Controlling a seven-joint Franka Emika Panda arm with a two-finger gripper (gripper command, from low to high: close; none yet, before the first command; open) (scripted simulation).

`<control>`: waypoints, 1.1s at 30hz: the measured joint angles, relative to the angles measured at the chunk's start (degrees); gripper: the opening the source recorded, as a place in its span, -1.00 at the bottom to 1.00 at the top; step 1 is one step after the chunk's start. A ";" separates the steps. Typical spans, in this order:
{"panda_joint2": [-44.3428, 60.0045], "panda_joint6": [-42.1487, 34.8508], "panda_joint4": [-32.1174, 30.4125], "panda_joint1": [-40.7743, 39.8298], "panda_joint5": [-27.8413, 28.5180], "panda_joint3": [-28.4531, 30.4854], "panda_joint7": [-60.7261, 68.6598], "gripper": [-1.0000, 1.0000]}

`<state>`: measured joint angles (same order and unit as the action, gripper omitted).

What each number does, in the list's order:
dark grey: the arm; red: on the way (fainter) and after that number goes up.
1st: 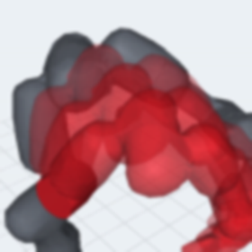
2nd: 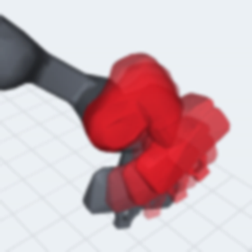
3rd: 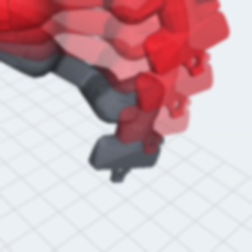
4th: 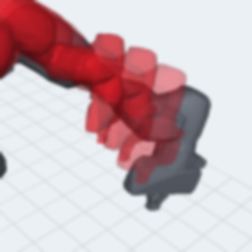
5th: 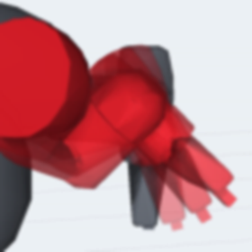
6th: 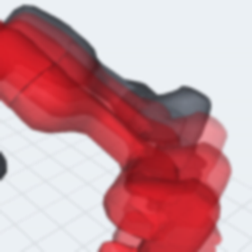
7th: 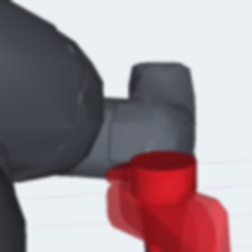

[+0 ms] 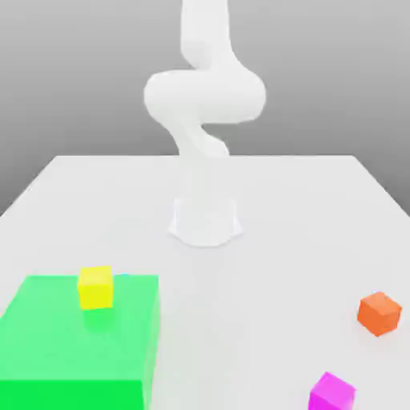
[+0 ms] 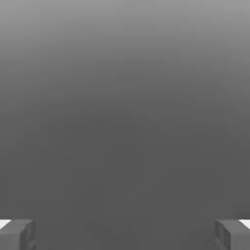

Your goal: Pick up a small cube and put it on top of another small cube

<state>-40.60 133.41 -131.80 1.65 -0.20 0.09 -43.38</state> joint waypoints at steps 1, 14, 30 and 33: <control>2.26 0.70 -0.01 0.69 -0.10 0.02 1.07 0.00; 29.44 9.16 -0.12 7.60 -1.27 -1.27 13.89 0.00; 62.72 20.57 0.27 13.56 3.73 -4.23 23.99 0.00; 68.98 25.20 1.53 14.28 4.61 -3.48 23.57 0.00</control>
<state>28.38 158.61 -130.28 15.93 4.41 -3.39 -19.81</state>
